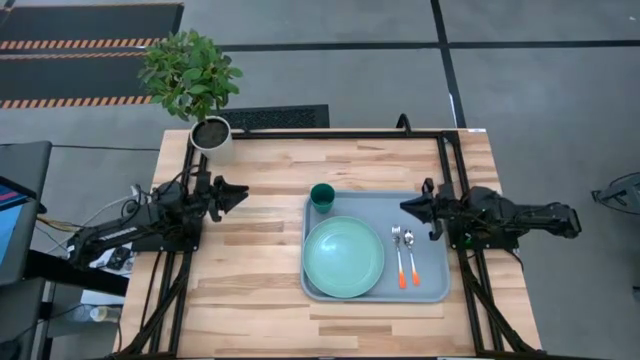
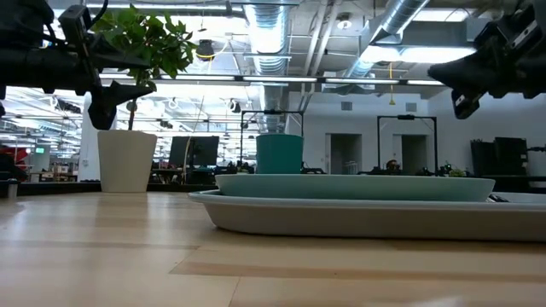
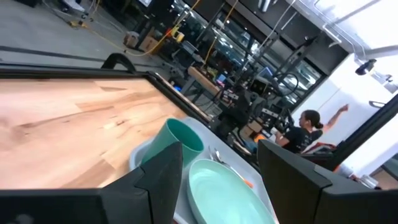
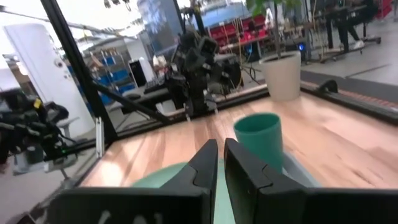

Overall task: Pick and place plate/cup/fork/spoon on tray
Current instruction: Return to Home Position

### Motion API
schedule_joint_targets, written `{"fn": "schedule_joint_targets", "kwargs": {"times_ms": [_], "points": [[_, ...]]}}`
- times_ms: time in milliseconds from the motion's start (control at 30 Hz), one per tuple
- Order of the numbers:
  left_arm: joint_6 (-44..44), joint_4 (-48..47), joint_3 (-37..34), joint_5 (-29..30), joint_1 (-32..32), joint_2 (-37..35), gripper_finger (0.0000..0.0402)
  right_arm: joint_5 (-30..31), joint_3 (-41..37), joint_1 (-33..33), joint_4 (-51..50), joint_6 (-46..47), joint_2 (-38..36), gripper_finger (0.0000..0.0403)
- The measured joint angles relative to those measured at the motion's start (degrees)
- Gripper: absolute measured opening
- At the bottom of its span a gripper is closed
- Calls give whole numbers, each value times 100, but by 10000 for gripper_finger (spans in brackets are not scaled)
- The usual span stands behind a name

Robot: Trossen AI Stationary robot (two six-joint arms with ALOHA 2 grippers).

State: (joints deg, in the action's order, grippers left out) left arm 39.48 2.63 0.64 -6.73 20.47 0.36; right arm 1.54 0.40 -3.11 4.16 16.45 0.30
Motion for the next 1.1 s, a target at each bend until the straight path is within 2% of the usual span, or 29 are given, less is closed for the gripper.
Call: {"fn": "schedule_joint_targets", "kwargs": {"times_ms": [1100], "points": [[0, -10, -2, 10, 0, 0, 196, -7, -7, 0, -325, 9, 2, 56]]}}
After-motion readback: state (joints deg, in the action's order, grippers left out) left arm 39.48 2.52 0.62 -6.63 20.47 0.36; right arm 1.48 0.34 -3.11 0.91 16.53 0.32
